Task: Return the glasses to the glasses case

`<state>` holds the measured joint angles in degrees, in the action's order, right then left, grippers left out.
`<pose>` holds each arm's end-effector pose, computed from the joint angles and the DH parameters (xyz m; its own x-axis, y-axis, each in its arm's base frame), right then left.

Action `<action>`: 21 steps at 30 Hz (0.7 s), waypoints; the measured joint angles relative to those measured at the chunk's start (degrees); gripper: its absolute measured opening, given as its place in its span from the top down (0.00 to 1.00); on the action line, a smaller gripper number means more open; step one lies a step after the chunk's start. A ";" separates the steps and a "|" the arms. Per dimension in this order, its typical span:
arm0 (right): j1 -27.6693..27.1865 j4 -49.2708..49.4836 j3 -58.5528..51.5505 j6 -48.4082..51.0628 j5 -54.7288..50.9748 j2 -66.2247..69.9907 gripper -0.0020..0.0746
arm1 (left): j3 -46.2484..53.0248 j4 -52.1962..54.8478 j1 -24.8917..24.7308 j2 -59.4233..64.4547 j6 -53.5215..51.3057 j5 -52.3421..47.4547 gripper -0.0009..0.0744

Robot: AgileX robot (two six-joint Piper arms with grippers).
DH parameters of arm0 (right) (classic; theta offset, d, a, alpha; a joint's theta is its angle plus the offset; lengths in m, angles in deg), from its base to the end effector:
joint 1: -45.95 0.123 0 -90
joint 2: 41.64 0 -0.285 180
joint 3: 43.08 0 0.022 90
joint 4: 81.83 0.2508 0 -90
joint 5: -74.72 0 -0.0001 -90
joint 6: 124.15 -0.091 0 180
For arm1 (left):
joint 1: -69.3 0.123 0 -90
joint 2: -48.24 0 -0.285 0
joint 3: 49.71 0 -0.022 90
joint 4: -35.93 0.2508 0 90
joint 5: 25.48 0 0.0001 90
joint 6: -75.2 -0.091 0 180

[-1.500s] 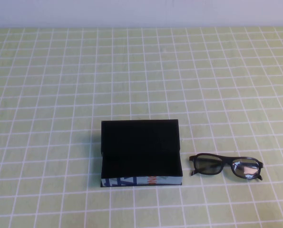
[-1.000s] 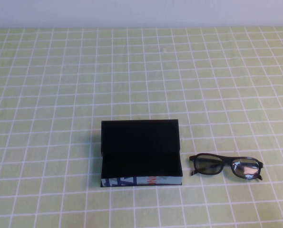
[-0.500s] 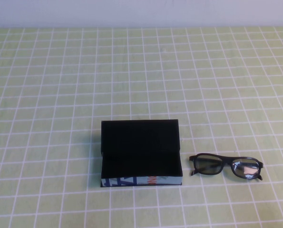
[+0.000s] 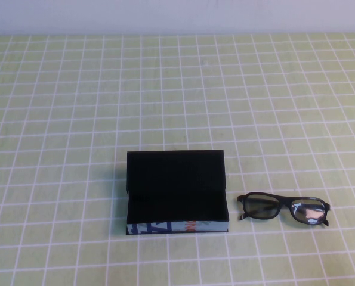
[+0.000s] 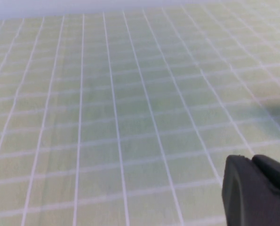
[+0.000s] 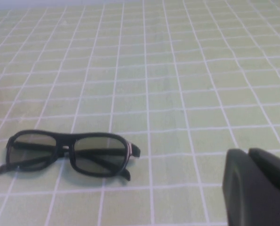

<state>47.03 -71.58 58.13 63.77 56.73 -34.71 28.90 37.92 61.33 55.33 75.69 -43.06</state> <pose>0.0538 0.0060 0.1768 -0.2346 0.0276 -0.9717 -0.0648 0.9969 0.0440 0.0538 -0.0066 0.1779 -0.2241 0.0562 -0.9729 0.1341 0.9906 0.0263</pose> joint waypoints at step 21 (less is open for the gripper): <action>0.00 4.37 -0.02 0.00 50.10 0.00 1.00 | 0.10 0.00 0.00 -0.09 0.21 50.55 0.99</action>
<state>47.03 -67.21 58.11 63.77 106.83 -34.71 29.01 37.92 61.33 55.25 75.89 7.49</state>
